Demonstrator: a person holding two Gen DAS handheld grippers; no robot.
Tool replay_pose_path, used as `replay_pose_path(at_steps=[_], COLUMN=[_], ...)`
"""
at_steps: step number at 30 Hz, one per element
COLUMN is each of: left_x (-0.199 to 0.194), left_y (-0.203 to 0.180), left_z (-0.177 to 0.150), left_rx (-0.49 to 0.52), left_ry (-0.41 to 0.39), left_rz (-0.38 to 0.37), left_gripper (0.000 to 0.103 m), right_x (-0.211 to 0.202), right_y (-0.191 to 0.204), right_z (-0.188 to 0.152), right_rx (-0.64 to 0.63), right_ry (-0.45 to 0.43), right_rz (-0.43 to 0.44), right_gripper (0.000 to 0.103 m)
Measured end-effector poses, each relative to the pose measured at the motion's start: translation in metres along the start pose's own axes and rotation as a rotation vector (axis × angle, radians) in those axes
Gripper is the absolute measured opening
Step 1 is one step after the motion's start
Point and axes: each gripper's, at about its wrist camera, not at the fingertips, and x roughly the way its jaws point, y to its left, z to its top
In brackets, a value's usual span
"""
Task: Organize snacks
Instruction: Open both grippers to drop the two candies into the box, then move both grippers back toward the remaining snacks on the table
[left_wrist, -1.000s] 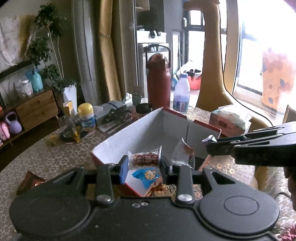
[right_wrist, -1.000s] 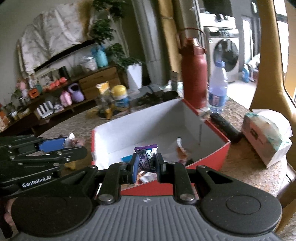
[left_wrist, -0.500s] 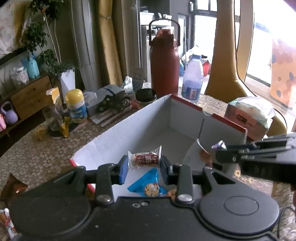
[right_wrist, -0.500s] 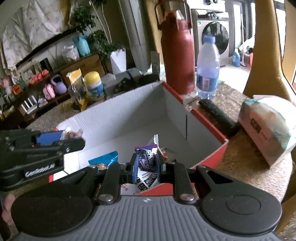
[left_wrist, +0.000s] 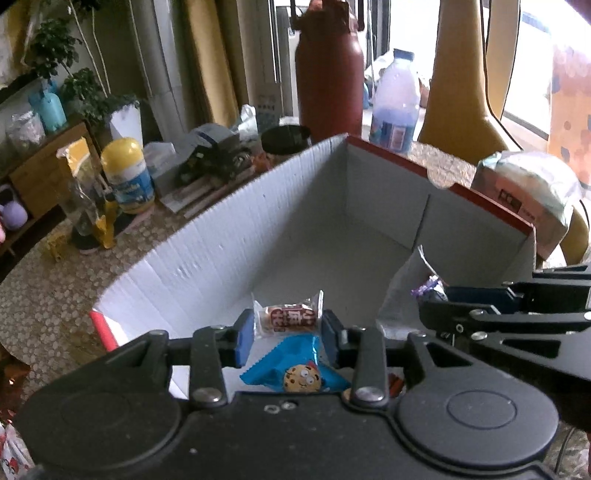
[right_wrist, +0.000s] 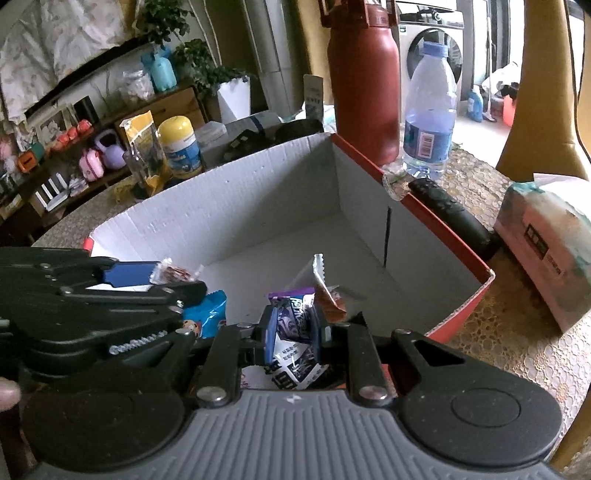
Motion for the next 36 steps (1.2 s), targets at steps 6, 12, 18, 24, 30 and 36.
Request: replay_pose_path(at_steps=[6, 12, 18, 24, 30, 36], left_x=[0.006, -0.002, -0.019, -0.043, -0.074, -0.107], left_y=[-0.001, 0.000, 0.006, 0.012, 0.020, 0.028], left_z=[-0.003, -0.007, -0.008, -0.012, -0.019, -0.028], left_rx=[0.002, 0.003, -0.022, -0.043, -0.071, -0.093], left_ry=[0.035, 0.022, -0.012, -0.050, -0.098, -0.148], left_rz=[0.007, 0.015, 0.030, 0.043, 0.043, 0.032], left_gripper=[0.044, 0.076, 0.084, 0.089, 0.093, 0.094], right_x=[0.000, -0.006, -0.018, -0.037, -0.061, -0.087], right_y=[-0.001, -0.004, -0.009, -0.009, -0.001, 0.012], right_z=[0.001, 0.001, 0.000, 0.000, -0.004, -0.010], right_rx=[0.006, 0.026, 0.062, 0.083, 0.068, 0.045], right_ry=[0.000, -0.007, -0.024, -0.053, -0.070, -0.091], right_rz=[-0.003, 0.005, 0.027, 0.029, 0.029, 0.043], right_gripper=[0.019, 0.020, 0.038, 0.059, 0.068, 0.069])
